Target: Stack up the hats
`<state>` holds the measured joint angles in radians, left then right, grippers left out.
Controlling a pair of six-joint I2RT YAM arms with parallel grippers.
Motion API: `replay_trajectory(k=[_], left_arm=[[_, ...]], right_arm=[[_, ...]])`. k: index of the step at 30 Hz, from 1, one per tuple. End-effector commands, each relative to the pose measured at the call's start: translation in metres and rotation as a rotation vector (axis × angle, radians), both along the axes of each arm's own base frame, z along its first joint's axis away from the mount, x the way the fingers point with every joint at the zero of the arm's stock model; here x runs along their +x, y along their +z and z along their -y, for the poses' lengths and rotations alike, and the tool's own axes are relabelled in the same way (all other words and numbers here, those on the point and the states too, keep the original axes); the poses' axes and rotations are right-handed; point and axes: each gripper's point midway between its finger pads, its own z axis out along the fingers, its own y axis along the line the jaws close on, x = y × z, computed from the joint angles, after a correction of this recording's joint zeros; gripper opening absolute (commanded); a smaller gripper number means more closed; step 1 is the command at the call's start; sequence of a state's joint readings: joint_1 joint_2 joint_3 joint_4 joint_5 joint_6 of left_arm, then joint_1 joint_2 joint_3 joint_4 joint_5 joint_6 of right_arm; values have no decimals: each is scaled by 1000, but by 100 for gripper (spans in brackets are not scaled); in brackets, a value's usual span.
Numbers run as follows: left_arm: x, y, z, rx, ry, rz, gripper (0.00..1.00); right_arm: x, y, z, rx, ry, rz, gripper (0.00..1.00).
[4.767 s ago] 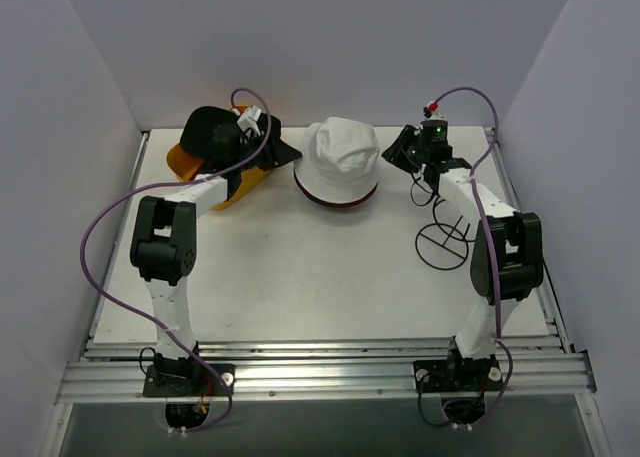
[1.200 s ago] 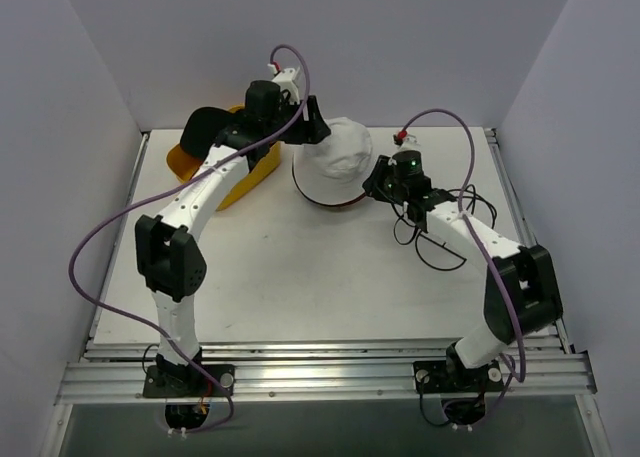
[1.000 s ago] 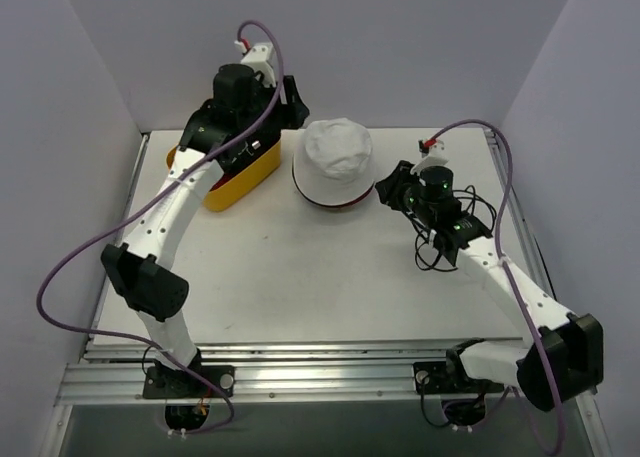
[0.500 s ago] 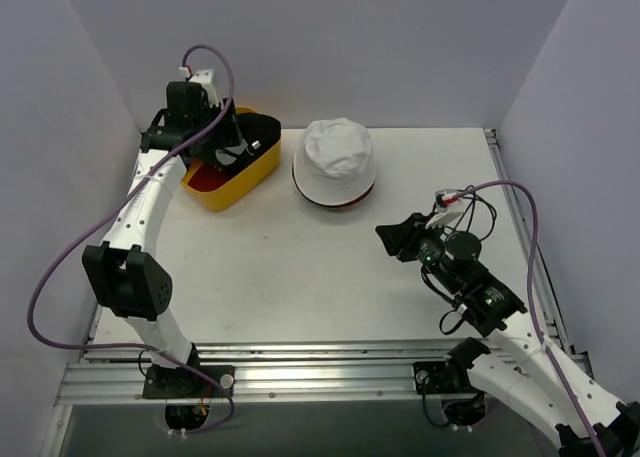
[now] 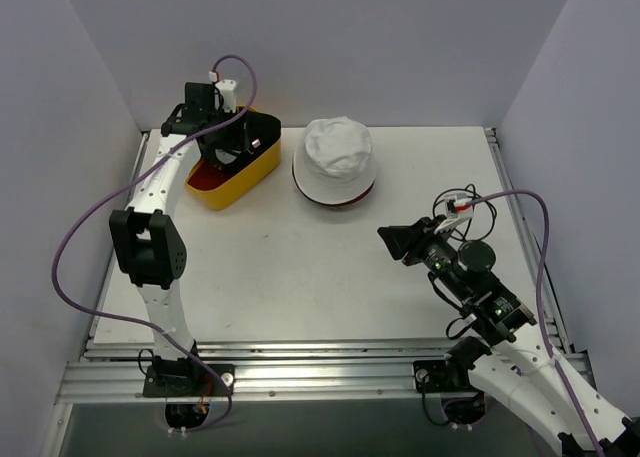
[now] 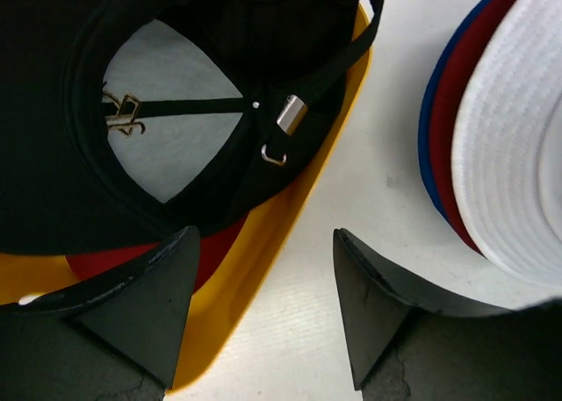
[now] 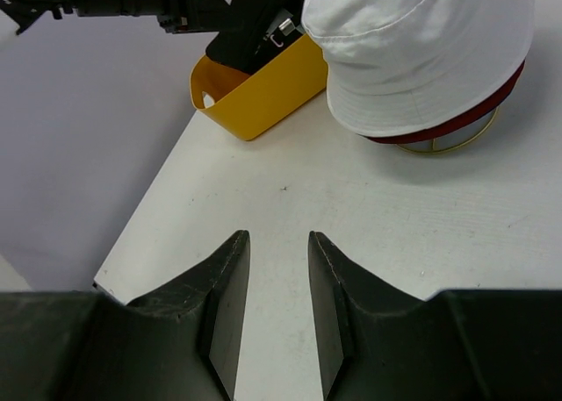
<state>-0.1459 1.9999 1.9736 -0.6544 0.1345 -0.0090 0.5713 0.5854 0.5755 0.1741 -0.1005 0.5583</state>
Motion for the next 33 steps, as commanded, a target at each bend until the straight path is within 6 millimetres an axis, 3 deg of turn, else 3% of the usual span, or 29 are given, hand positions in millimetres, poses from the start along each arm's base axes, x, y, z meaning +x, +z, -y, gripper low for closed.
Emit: replay_trajectory(k=[1,5,12,27,31,33], left_arm=[[17,-2,-9,11,-31,15,70],[30,-18,-10,5,-57,7,67],[46,-28,-15,19,-53,36,64],[64,-67,-12,5,-75,-13,55],[67,-67,-9,-19,-92,-1,38],[68,-62,-7,-28,-100,14,21]], right_arm=[[-7,23,1,50,11,71,29],[-14,30,3,65,18,91,30],[-17,31,1,74,38,100,30],[-21,35,3,82,42,115,30],[-21,36,3,85,42,119,29],[-20,35,3,82,40,117,29]])
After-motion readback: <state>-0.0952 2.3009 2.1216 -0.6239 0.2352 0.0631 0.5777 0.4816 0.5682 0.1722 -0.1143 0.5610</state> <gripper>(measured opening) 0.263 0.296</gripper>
